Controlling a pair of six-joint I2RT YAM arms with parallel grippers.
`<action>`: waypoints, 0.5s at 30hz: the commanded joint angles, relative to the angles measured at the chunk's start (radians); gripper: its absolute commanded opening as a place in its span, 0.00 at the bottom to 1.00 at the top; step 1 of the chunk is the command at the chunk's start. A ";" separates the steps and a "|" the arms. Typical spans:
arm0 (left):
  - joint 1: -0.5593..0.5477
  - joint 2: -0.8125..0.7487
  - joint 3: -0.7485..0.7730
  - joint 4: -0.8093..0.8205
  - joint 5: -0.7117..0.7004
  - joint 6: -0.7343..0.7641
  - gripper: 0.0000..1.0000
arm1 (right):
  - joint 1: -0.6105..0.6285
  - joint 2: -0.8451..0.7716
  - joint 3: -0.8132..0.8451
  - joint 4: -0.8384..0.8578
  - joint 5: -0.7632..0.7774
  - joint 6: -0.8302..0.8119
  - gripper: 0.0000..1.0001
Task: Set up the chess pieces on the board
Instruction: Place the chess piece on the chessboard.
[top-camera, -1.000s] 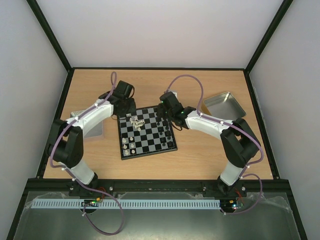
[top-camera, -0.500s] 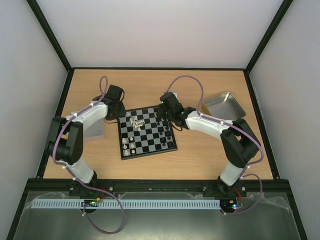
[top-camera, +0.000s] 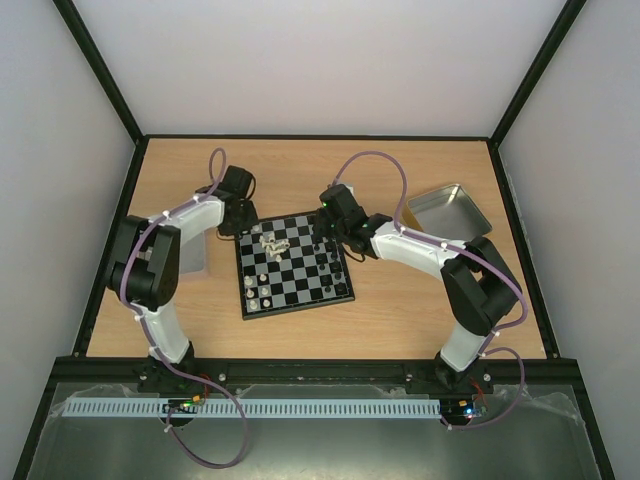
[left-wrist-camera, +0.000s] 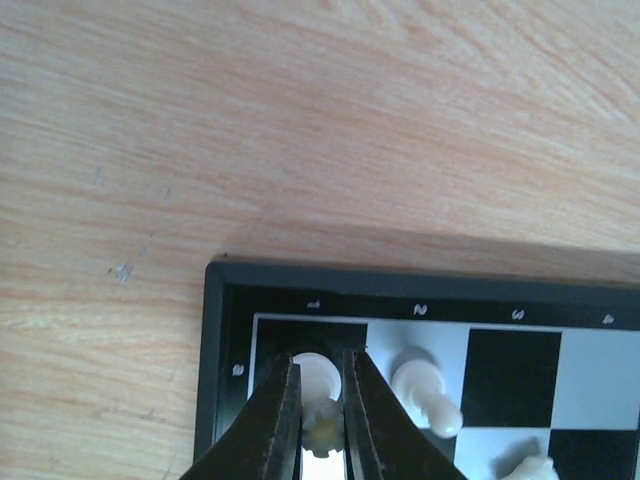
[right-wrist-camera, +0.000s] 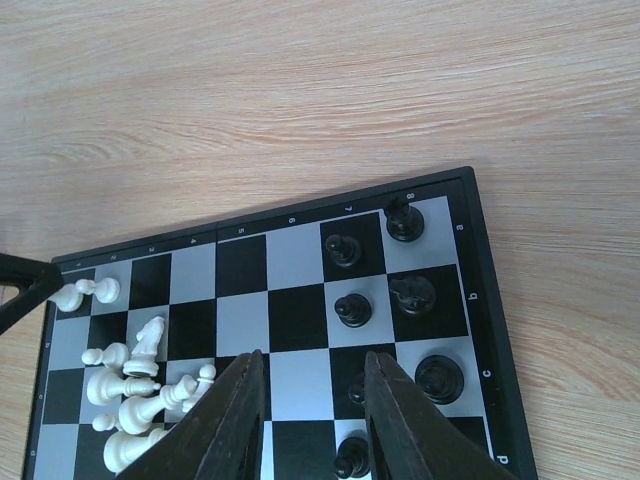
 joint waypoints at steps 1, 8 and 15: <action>0.008 0.041 0.036 -0.009 -0.006 0.011 0.07 | 0.006 -0.013 -0.005 0.008 -0.001 -0.004 0.27; 0.010 0.045 0.047 -0.022 -0.011 0.007 0.14 | 0.006 -0.014 -0.007 0.005 -0.022 -0.005 0.31; 0.010 -0.004 0.061 -0.036 0.001 0.007 0.35 | 0.006 -0.025 0.003 0.001 -0.061 -0.019 0.37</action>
